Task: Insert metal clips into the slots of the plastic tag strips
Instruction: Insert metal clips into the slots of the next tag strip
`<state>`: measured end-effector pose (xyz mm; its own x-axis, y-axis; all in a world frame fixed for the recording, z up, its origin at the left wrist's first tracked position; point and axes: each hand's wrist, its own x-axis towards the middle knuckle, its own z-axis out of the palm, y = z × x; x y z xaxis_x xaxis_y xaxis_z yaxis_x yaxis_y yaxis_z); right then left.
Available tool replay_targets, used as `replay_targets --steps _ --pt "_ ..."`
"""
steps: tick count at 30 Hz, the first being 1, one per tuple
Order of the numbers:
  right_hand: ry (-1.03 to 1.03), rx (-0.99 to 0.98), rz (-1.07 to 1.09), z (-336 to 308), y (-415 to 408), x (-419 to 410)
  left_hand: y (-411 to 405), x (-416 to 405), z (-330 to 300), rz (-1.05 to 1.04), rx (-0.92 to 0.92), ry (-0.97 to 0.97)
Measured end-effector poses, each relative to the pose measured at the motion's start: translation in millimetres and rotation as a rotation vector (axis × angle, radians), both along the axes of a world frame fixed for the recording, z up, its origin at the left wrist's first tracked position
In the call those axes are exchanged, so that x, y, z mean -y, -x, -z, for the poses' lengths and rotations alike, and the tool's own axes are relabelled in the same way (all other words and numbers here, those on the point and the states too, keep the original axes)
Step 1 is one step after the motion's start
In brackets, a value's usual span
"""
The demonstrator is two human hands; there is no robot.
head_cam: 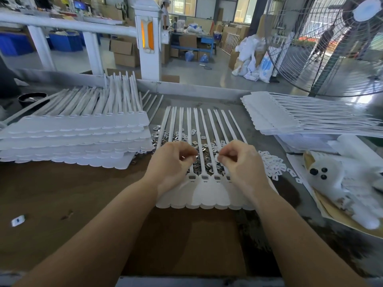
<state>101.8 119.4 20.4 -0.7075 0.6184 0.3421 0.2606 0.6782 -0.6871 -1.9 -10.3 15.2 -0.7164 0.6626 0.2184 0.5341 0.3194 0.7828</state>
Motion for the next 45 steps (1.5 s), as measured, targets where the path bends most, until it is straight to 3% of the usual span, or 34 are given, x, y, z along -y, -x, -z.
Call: replay_targets --steps 8,15,29,32,36,41,45 --pt "0.302 -0.116 -0.167 -3.4 2.6 20.0 -8.4 -0.6 -3.5 0.128 0.271 -0.189" --pt "0.239 -0.126 -0.161 -0.2 3.5 19.8 -4.5 6.5 -2.0 0.059 0.388 -0.192" --pt "0.282 -0.121 -0.216 0.7 3.1 18.9 -8.0 4.3 -3.3 0.05 0.384 -0.156" --pt "0.292 -0.112 -0.195 0.7 1.8 13.2 -8.0 3.9 -4.5 0.016 0.357 -0.153" --pt "0.105 -0.049 0.038 1.4 -0.7 -5.7 0.7 6.4 -7.6 -0.122 0.253 -0.146" --pt "-0.099 0.177 0.186 0.6 -6.1 -22.6 12.6 19.9 -8.2 -0.295 -0.074 0.143" --pt "-0.142 0.288 0.158 0.6 -6.6 -26.4 21.7 30.8 -10.4 -0.355 -0.189 0.303"
